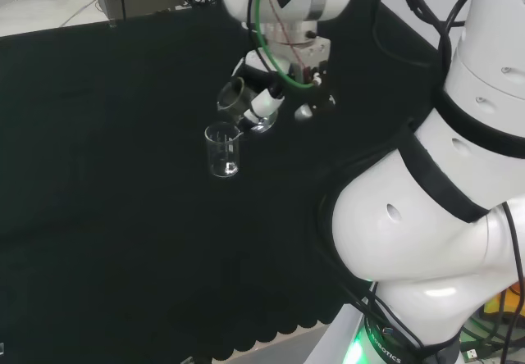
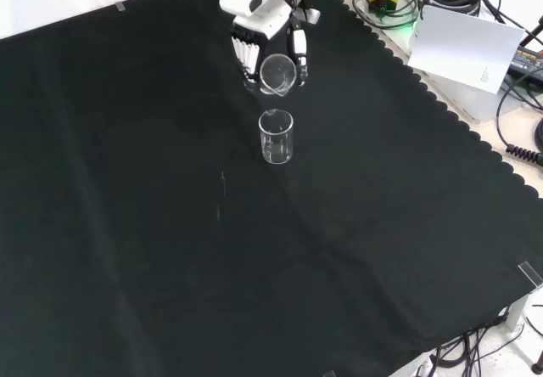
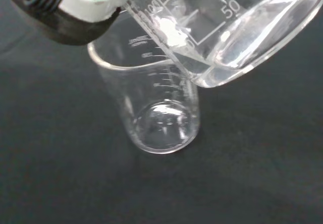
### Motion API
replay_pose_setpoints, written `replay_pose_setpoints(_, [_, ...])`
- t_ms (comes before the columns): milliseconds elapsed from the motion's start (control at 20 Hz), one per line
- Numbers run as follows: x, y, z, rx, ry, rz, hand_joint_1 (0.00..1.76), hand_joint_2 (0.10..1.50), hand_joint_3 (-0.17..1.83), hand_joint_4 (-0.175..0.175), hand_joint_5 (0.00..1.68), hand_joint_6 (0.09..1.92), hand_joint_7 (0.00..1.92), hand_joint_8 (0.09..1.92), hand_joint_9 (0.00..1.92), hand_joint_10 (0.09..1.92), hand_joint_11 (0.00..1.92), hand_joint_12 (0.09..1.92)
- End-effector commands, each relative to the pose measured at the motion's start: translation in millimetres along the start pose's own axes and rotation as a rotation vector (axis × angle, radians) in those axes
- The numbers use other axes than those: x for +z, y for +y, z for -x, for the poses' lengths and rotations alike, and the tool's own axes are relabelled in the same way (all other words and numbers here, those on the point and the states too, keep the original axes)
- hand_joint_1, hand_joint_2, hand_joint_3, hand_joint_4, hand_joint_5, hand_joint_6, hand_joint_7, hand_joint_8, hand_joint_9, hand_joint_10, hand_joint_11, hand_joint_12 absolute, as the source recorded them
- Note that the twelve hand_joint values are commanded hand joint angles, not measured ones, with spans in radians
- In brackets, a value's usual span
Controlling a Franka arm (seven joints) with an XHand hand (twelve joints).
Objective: Pour the water from the handheld beaker into the one on the table.
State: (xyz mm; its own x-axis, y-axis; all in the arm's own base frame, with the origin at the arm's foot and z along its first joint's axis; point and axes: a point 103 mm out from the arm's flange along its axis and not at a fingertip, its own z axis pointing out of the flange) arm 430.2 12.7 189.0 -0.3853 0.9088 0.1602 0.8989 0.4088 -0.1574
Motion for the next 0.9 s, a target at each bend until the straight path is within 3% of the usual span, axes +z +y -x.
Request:
replay_pose_setpoints(50, [13,6,25,0.101,-0.155,-0.141,1.16,1.06,-0.17,0.014,1.3,0.53,1.44,0.88,1.62,0.61,1.41,0.72])
replay_pose_setpoints(250, [11,8,28,0.112,-0.173,-0.153,1.16,1.06,-0.17,0.013,1.3,0.53,1.44,0.9,1.62,0.61,1.41,0.72])
replay_pose_setpoints(350, [9,8,29,0.117,-0.167,-0.147,1.25,1.05,-0.17,-0.037,1.26,0.54,1.43,0.58,1.6,0.63,1.4,0.73])
replay_pose_setpoints(450, [5,7,31,0.123,-0.161,-0.135,1.29,1.04,-0.17,-0.059,1.27,0.5,1.46,0.4,1.59,0.64,1.39,0.73])
replay_pose_setpoints(700, [2,8,31,0.12,-0.175,-0.135,1.3,1.04,-0.17,-0.067,1.27,0.48,1.48,0.32,1.59,0.64,1.39,0.73])
replay_pose_setpoints(800, [3,9,29,0.112,-0.186,-0.142,1.21,1.05,-0.17,-0.023,1.28,0.52,1.48,0.63,1.6,0.64,1.4,0.74])
replay_pose_setpoints(900, [3,10,27,0.104,-0.207,-0.154,1.18,1.06,-0.17,-0.005,1.28,0.55,1.45,0.84,1.6,0.65,1.4,0.75])
